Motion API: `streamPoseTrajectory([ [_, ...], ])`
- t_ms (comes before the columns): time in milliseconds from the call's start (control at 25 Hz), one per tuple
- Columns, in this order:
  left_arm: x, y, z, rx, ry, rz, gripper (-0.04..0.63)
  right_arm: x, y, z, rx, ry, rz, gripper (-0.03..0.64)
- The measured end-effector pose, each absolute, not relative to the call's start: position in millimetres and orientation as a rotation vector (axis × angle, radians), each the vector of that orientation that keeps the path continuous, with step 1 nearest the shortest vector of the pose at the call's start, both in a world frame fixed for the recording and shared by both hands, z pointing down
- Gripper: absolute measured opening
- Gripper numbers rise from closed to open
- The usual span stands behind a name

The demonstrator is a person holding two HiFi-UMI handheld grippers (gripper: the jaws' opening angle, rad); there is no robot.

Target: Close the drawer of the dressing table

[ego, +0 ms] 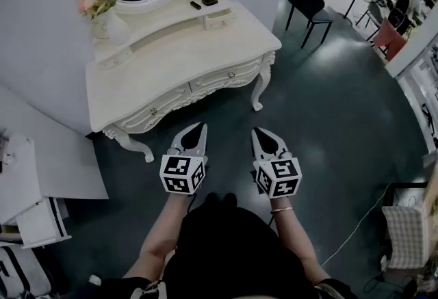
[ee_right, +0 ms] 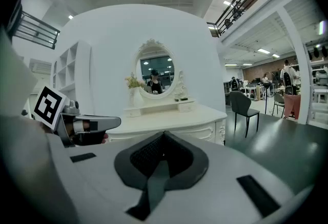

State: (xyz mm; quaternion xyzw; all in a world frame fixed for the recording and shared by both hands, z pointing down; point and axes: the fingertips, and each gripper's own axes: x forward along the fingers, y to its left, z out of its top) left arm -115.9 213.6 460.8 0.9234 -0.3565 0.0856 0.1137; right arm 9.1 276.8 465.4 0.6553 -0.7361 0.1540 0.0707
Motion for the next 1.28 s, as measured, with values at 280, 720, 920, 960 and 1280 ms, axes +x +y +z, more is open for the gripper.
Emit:
streamPoseTrajectory([
  [280,-104,206,461,2.727,-1.045,0.249,0.005,22,270,465,1.989,-2.217,0.439,0.005],
  [720,-94,199,463,2.720,-1.054,0.245,0.005,39,262,464,2.014,-2.244,0.462,0.065],
  [920,-92,194,461,2.721,-1.068,0.248,0.005,41,254,467,2.001,-2.258,0.494,0.108],
  [960,-91,192,461,2.721,-1.071,0.250,0.005,41,253,468,1.998,-2.260,0.499,0.114],
  [1280,-86,179,463,2.717,-1.090,0.268,0.005,47,236,469,1.973,-2.272,0.507,0.133],
])
